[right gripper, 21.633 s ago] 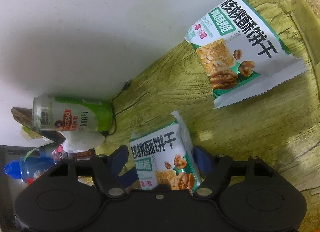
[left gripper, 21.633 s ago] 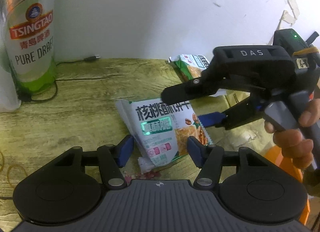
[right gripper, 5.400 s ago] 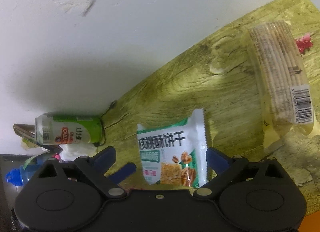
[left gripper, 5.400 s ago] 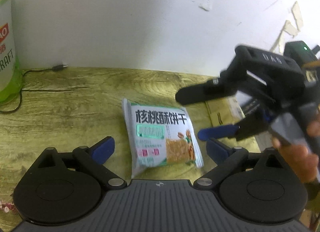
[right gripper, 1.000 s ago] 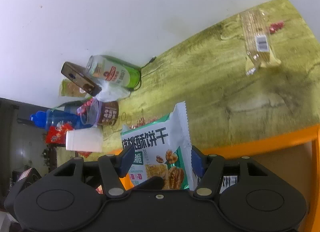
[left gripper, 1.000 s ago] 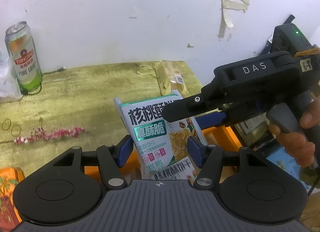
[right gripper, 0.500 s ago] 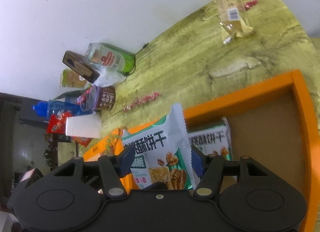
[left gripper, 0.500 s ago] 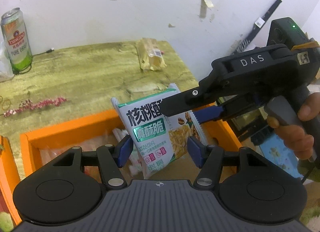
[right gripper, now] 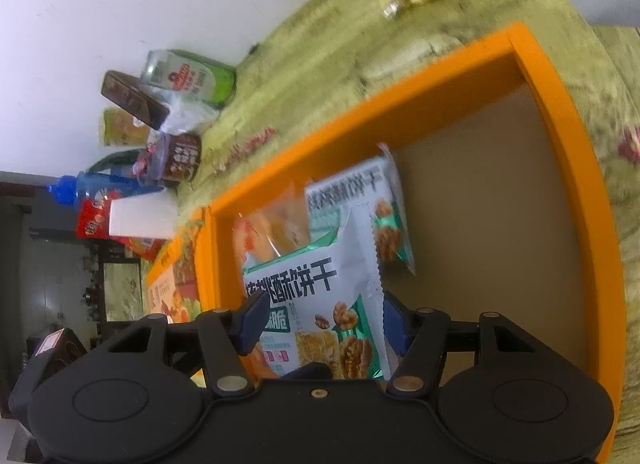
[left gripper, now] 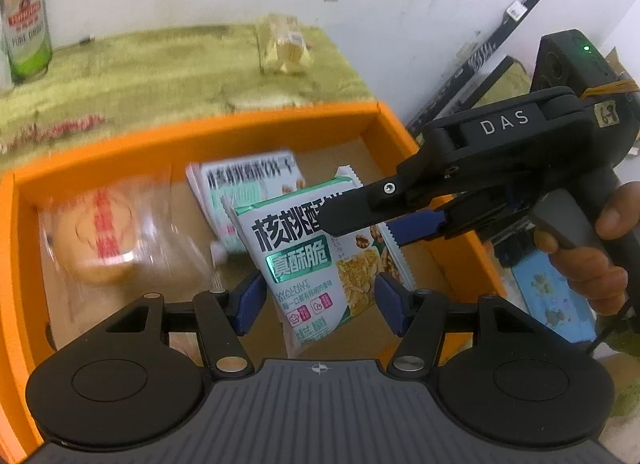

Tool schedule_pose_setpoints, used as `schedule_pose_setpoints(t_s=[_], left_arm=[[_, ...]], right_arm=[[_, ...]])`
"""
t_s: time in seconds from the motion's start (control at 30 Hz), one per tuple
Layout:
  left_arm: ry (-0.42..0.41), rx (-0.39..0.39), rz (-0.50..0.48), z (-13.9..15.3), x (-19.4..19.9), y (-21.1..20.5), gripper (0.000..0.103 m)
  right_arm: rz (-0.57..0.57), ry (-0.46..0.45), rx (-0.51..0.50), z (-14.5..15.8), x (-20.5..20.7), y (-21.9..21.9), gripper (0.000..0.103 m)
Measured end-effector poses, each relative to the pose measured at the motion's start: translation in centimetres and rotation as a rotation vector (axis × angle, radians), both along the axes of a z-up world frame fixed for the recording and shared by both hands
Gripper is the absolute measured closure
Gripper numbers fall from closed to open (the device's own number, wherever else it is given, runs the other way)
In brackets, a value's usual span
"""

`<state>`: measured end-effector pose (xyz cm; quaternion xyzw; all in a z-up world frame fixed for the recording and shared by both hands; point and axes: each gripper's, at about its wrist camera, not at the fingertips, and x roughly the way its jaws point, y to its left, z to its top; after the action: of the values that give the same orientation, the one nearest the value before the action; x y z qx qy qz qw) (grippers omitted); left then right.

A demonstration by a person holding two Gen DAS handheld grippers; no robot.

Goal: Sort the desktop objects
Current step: 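Lower the walnut pack into the orange tray beside the other walnut pack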

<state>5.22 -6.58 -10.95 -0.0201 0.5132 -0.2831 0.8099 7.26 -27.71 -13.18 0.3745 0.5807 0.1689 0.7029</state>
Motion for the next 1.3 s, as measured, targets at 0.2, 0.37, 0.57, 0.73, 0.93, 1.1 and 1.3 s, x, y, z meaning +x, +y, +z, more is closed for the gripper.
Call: schedule_pose_setpoints(t_s=[0.2,0.37,0.57,0.73,0.93,1.1,1.3], left_arm=[[0.046,0.018,0.003,-1.7,-0.7,-0.1,0.042],[0.075,0.03,0.006,-2.7,-0.8,-0.1,0.042],[0.085,0.049,0.0,-3.5,-0.7,-0.1,0.042],[0.085,0.066,-0.021,-3.9,-0.5,-0.4,0.041],[0.076,0.089,-0.042,-3.9,-0.5,-0.8,0.034],[0.042,0.101,-0.055,-3.1,-1.2,-0.7,0.026],[0.002,0.106,-0.06,-2.2,-1.8,-0.7,0.021]], right_arm=[[0.009,0.037,0.008,-2.0,-1.2,0.1,0.045],[0.016,0.058,0.007,-3.3,-1.6,0.5,0.045],[0.03,0.067,-0.01,-4.2,-1.7,1.0,0.045],[0.039,0.067,-0.048,-4.6,-1.8,1.3,0.045],[0.049,0.065,-0.07,-4.6,-1.8,1.3,0.044],[0.052,0.062,-0.1,-4.2,-1.7,1.4,0.035],[0.035,0.032,-0.13,-3.2,-2.3,0.4,0.035]])
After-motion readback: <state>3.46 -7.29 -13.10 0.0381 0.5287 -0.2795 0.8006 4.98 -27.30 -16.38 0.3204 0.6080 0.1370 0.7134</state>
